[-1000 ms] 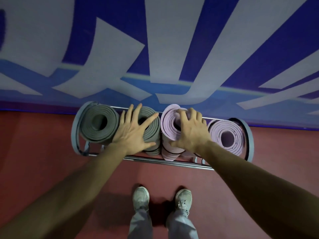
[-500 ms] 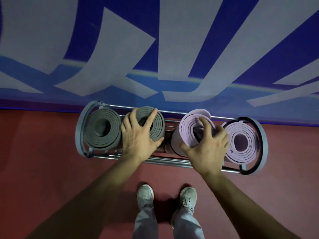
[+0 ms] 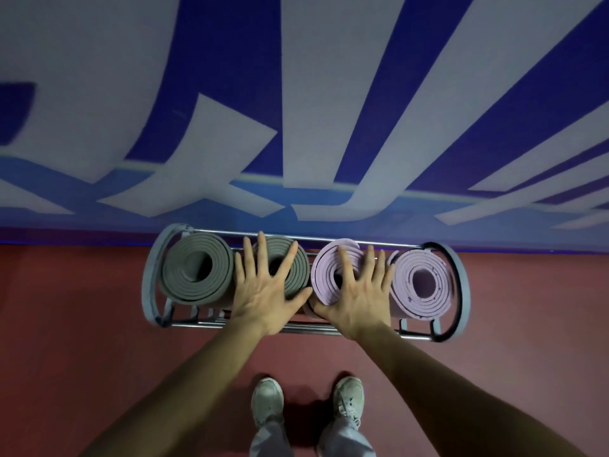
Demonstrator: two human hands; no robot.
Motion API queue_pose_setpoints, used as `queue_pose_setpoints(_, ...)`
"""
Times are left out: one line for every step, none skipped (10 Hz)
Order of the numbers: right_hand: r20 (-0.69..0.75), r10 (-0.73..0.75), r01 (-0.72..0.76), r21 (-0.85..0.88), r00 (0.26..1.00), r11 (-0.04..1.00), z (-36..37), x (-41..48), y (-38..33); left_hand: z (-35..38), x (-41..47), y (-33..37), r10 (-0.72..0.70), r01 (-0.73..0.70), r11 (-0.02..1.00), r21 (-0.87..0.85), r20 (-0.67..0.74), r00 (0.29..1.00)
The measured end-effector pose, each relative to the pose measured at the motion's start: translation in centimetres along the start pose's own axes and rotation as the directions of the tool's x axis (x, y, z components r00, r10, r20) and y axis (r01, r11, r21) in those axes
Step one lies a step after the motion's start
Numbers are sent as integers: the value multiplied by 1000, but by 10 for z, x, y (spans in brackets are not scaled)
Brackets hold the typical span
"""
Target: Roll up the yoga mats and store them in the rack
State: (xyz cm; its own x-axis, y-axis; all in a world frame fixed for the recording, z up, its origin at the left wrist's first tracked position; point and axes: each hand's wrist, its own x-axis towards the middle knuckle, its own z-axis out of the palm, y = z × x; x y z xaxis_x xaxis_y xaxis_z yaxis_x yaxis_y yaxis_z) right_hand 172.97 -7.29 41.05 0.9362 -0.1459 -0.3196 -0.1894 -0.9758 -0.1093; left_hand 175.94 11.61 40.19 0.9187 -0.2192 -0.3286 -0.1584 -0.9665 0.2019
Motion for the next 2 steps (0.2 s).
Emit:
queue_pose_setpoints(124, -13, 22, -67, 992, 997, -15, -1, 5, -12, -6, 4, -18, 18, 999, -41, 19, 1000)
queue_pose_setpoints(160, -3, -2, 26, 987, 1000, -36, -20, 5, -29, -25, 5, -9, 11, 995, -103, 17, 1000)
